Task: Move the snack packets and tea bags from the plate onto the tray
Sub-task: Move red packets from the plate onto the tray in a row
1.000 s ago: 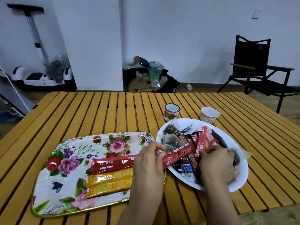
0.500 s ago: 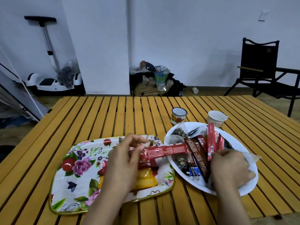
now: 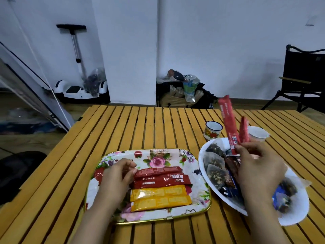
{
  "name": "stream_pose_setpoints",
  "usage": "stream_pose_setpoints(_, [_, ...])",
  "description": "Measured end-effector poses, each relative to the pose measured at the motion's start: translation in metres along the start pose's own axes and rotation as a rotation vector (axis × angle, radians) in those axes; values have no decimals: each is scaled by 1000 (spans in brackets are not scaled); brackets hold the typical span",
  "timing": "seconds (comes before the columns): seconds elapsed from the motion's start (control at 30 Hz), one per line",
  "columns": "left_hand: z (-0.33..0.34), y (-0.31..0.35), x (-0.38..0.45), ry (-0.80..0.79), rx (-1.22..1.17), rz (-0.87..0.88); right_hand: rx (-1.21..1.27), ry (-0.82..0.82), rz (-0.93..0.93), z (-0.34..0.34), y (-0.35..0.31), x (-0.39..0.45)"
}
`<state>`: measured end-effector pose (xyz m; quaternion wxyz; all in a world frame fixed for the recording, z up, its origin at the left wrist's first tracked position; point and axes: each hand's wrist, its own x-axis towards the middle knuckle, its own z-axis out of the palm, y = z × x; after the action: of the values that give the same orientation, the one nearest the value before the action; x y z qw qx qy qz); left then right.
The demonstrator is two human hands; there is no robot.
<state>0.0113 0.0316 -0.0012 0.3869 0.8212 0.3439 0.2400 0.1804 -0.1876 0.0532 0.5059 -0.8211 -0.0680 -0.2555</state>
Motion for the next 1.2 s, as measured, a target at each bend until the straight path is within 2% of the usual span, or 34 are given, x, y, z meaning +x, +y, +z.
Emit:
stream_pose_setpoints(0.13, [2,1,5,31,34,-9,-155,-189,-320,19,-18,-17])
stream_pose_setpoints(0.27, [-1,8,3,55,-36,-3,-307,-453,-482,38,-23,-40])
stream_pose_setpoints(0.4, [-5,8,3,5,29,86,-367,-746,-540,55,-19,-59])
stream_pose_setpoints(0.53, [2,9,-3,-245,158,160,-291,-869,-443,62,-15,-59])
stream_pose_setpoints(0.6, [7,6,-4,-284,186,152,-219,-941,-406,63,-13,-59])
stream_pose_setpoints(0.83, [9,3,-3,-99,341,167,-234,-987,-448,63,-13,-61])
stream_pose_setpoints(1.0, [12,2,-6,-181,241,84,-193,-1010,-445,66,-15,-64])
stream_pose_setpoints(1.2, [13,5,-4,-124,221,42,-205,-964,-398,69,-9,-65])
